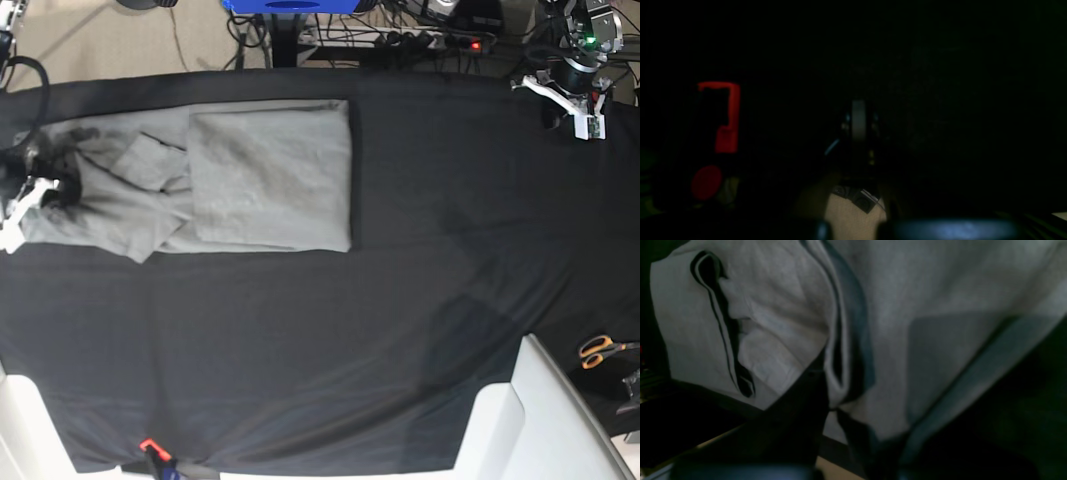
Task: Fold the T-shirt properly
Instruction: 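Fold the held end over onto the other shirt half with the right gripper, then press the folded shirt flat with the right gripper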
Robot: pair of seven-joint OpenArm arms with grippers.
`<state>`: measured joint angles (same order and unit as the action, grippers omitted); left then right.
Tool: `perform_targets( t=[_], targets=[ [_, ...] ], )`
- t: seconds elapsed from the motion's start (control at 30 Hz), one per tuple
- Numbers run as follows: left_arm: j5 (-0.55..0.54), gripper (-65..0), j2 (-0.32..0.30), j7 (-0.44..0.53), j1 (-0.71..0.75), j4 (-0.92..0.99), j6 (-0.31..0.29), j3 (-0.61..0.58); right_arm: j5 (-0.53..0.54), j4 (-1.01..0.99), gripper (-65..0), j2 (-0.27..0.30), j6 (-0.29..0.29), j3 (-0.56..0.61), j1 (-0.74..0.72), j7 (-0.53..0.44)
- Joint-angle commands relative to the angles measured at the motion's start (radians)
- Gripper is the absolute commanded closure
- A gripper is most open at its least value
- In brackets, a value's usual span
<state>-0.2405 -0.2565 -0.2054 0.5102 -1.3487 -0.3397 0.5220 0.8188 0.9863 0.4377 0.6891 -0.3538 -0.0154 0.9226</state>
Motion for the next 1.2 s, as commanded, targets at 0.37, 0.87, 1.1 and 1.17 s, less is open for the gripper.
perform_targets(
  t=[0.37,0.87,1.1,1.17],
  targets=[
    [-0.007,0.0,-0.019,0.019,0.001,-0.018,0.003,0.005,-0.347,0.676,-0.6,-0.144,-0.388,0.226,0.15,0.043],
    [-0.007,0.0,-0.017,0.022,0.001,-0.018,0.003,0.005,-0.929,0.823,-0.5,-0.365,-0.748,0.727,0.15,0.252],
    [-0.007,0.0,-0.017,0.022,-0.002,-0.018,0.003,0.005,-1.048,0.765,-0.5,-0.431,-0.751,0.846,0.114,0.26],
    [-0.007,0.0,-0.017,0.022,-0.002,-0.018,0.003,0.005,-1.05,0.718,-0.5,-0.44,-0.753,0.85,0.101,0.257]
  ],
)
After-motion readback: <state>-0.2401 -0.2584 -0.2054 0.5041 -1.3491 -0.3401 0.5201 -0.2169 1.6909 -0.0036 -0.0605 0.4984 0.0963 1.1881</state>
